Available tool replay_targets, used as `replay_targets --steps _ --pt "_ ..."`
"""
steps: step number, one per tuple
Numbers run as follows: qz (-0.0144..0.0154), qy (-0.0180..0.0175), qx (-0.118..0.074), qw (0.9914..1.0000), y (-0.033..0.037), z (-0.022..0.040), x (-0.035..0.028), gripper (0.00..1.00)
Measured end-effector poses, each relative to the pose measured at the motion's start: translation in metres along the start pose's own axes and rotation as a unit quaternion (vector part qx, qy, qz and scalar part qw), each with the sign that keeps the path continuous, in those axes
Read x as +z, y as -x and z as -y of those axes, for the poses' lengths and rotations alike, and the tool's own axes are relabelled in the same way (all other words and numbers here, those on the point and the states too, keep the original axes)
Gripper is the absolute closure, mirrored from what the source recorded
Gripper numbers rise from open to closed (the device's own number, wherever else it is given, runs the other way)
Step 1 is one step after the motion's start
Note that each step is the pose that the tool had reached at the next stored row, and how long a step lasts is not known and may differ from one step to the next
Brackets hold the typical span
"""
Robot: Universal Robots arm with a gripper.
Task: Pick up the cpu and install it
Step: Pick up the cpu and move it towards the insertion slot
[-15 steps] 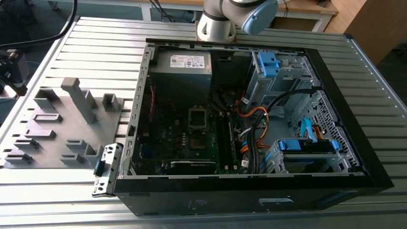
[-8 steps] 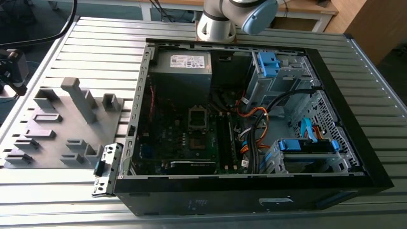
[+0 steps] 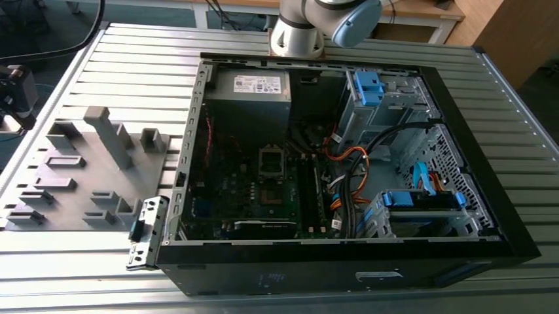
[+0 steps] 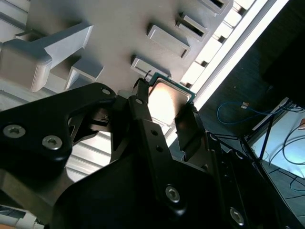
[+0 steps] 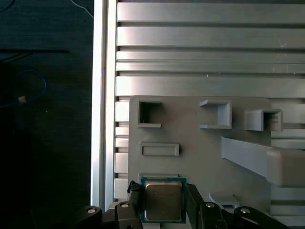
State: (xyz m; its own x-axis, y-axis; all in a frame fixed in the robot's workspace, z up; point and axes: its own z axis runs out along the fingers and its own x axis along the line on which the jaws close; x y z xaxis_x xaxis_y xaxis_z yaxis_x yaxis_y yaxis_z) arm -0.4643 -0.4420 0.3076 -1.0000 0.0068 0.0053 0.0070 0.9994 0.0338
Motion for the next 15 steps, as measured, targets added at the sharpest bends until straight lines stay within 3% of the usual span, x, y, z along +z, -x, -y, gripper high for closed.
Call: replay_targets --steps 9,15 --pt "0.0 0.0 0.0 1.0 -0.0001 -0.0007 -0.0203 0.53" --pt "0.0 0.0 0.0 1.0 -0.0002 -0.0017 -0.0414 0.53"
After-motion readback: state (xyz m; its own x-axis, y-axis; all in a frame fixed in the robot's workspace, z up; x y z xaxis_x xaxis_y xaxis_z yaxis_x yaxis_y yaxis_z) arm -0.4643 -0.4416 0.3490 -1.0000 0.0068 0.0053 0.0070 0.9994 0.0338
